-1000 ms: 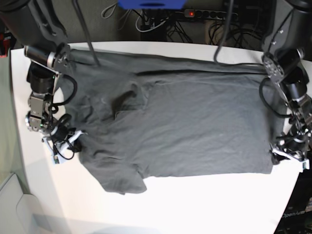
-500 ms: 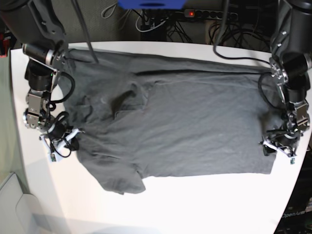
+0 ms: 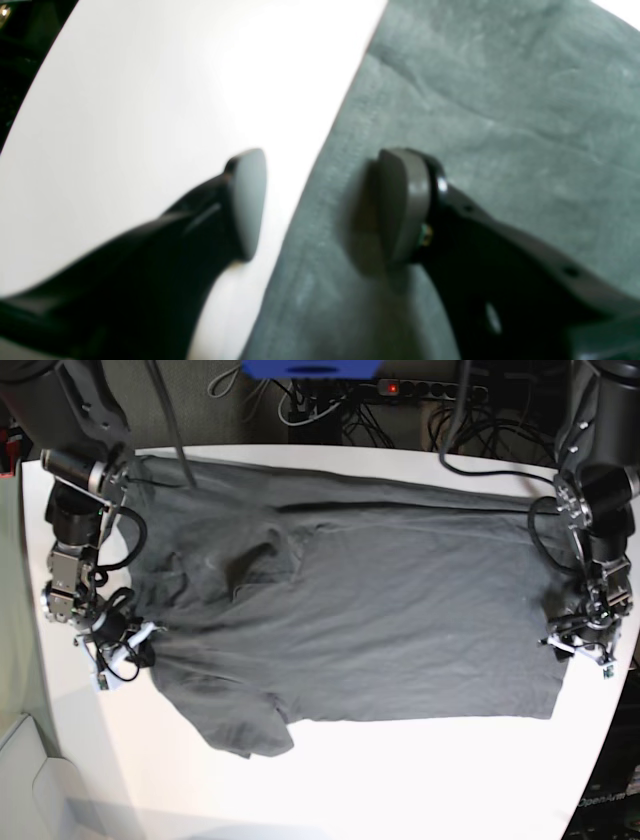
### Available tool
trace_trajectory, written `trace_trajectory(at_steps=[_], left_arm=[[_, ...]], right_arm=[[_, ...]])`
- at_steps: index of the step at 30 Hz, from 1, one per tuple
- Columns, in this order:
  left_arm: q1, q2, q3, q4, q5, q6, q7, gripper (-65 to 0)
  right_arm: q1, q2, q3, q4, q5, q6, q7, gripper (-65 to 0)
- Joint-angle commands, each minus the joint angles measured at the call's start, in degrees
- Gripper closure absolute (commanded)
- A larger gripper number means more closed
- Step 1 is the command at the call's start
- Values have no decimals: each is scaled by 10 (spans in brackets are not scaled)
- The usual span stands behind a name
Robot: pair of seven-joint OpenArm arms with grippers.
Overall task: Layout the t-shirt on the table in an organized manner, then fold the t-shirt properly
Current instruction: 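Grasp the shirt's side edges with both grippers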
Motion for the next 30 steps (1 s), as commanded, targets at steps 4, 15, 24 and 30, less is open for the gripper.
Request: trace_trajectory(at_steps=[4,15,24,30], left_arm=[[-12,9,1,5,2,-3,-2,-346],[25,24,1,5,2,-3,-1,-281],[25,21,1,10,1,-3,-2,-42],[25,22,0,11,-2,-3,-2,-15]], right_arm=[[-1,9,0,2,-18,-5,-28,0],[-2,18,0,2,-18,-5,-28,0],[-2,15,0,2,-18,-5,-28,0],[-2,14,1,2,-17,-5,-28,0]])
